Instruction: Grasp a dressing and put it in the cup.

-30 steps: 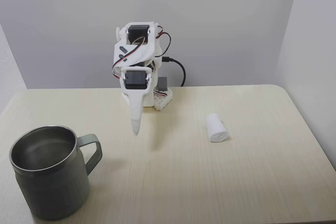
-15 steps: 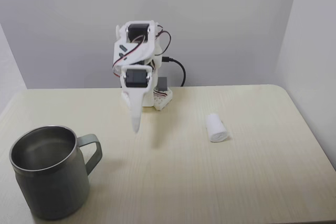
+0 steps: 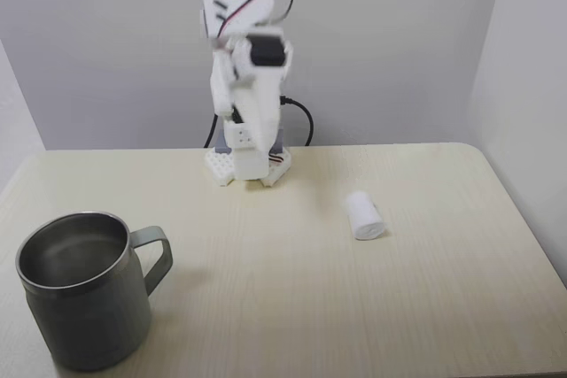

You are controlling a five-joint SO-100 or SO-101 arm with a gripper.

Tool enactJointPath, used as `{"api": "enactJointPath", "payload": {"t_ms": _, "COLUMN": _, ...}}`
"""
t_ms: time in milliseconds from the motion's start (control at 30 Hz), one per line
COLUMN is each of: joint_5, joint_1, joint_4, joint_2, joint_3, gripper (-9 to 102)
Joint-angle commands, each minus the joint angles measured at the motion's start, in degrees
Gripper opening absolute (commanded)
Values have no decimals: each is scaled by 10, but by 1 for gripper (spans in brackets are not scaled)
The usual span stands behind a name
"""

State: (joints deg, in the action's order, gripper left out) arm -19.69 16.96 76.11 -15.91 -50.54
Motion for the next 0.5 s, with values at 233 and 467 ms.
{"api": "enactJointPath", "payload": {"t_ms": 233, "joint_5": -147, "joint_1": 177, "joint_4": 192, "joint_2": -236, "joint_3": -262, "gripper": 9}}
{"api": "enactJointPath", "payload": {"t_ms": 467, "joint_5": -207, "joint_1": 268, "joint_4": 222, "joint_2": -340, "joint_3": -267, "gripper": 21}}
